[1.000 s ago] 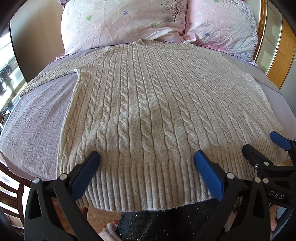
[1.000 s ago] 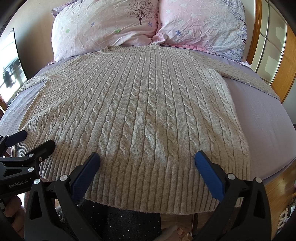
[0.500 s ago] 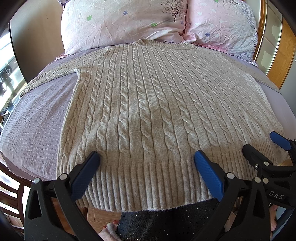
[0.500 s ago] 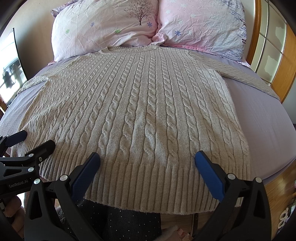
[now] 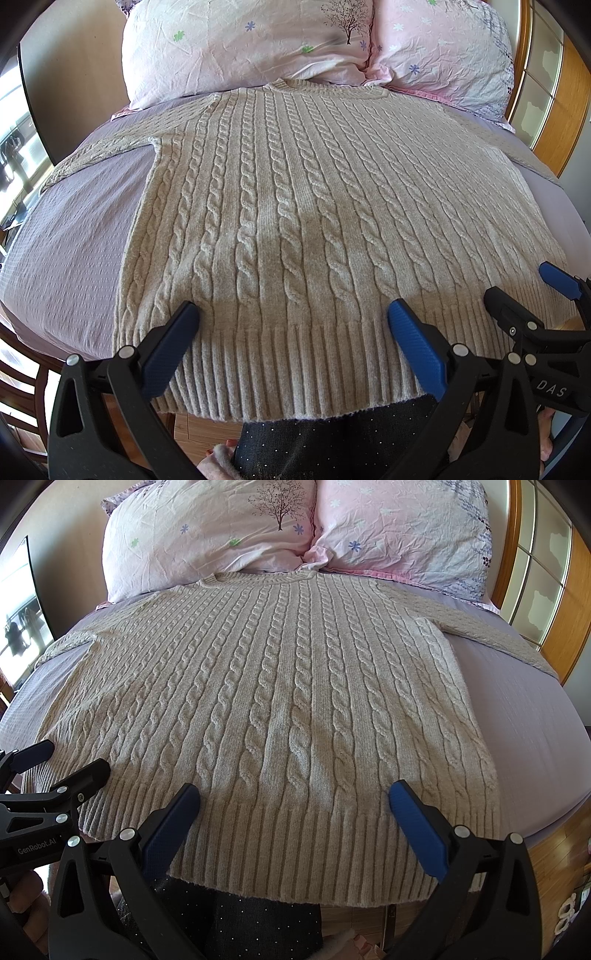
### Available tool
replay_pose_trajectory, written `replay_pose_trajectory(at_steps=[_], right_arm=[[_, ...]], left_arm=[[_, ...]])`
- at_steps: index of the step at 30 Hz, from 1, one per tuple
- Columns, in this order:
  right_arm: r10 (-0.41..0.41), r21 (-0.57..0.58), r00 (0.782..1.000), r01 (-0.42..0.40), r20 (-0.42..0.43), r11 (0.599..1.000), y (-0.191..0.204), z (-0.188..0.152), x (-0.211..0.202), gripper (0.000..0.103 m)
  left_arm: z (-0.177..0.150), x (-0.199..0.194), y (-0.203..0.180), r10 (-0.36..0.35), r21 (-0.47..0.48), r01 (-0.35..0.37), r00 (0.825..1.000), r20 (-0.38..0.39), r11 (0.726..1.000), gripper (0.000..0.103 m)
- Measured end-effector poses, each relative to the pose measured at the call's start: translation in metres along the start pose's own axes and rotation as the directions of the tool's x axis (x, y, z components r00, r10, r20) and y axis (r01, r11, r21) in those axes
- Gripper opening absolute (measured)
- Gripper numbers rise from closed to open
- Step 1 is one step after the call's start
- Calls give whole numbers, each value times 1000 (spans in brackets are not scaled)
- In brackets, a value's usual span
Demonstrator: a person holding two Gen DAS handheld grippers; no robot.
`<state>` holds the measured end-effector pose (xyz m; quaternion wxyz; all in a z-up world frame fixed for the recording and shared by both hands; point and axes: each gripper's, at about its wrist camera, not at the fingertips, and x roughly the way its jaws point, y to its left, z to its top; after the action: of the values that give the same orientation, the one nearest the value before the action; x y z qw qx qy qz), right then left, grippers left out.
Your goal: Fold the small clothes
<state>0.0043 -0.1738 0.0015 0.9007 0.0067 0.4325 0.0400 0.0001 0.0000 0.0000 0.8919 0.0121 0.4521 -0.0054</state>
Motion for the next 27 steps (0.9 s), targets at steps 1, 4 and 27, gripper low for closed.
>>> replay_pose_trajectory(at_steps=[1, 4, 27], right_arm=[[0, 0, 1000, 0, 0, 1000, 0, 0, 0, 102], [0, 0, 1000, 0, 0, 1000, 0, 0, 0, 102], [172, 7, 973, -175, 151, 985, -70, 29, -8, 102]], left_arm=[[0, 0, 0, 0, 0, 0, 1000, 0, 1000, 101], [0, 0, 0, 0, 0, 0, 1000, 0, 1000, 101], [3, 2, 3, -11, 20, 11, 1000, 14, 1000, 101]])
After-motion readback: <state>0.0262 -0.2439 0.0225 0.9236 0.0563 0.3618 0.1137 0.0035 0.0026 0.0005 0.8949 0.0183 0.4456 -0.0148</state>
